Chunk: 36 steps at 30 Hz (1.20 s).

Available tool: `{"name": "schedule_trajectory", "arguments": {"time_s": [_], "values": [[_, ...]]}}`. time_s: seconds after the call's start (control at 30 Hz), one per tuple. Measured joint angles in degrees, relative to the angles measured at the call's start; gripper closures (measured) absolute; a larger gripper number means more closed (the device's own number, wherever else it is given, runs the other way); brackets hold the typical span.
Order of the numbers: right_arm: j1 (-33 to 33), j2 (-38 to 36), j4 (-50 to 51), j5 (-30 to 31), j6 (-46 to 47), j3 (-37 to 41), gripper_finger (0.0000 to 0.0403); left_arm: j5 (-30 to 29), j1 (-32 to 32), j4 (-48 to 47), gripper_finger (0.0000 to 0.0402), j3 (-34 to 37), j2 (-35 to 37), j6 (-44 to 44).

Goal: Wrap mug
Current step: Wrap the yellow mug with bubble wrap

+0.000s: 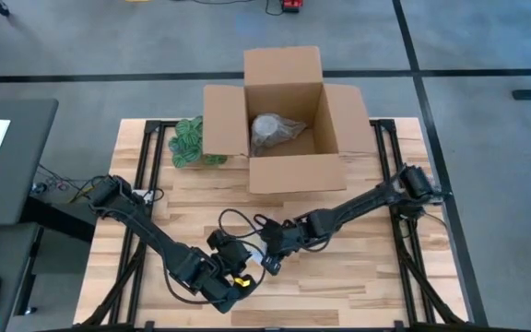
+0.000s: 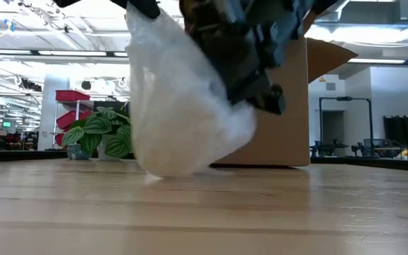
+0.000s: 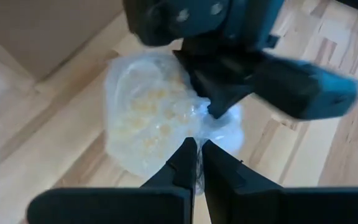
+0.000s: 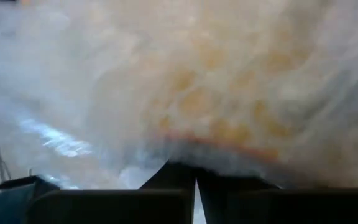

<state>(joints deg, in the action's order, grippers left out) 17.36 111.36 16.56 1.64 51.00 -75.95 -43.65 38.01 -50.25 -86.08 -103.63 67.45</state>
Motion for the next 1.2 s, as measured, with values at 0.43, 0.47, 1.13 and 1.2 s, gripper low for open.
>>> {"name": "schedule_trajectory", "arguments": {"time_s": [0.43, 0.47, 1.13, 1.2], "values": [[-0.19, 2.83, 3.67, -1.09, -0.96, -4.45, 0.0403, 2.40, 3.36, 0.31, 0.0373, -0.17, 0.57, 5.29], [-0.22, 2.83, 3.68, -1.09, -0.96, -4.38, 0.0403, 2.68, 3.33, 0.56, 0.0359, -0.20, 0.62, 5.40], [3.01, -0.76, 9.29, -0.82, -6.11, -4.36, 0.0357, 12.33, 3.45, -8.59, 0.0228, 2.02, 9.01, 3.54], [3.40, -1.66, 9.08, -0.25, -6.36, -4.36, 0.0343, 11.34, 2.84, -5.58, 0.0233, 3.87, 8.68, 0.39]]}}
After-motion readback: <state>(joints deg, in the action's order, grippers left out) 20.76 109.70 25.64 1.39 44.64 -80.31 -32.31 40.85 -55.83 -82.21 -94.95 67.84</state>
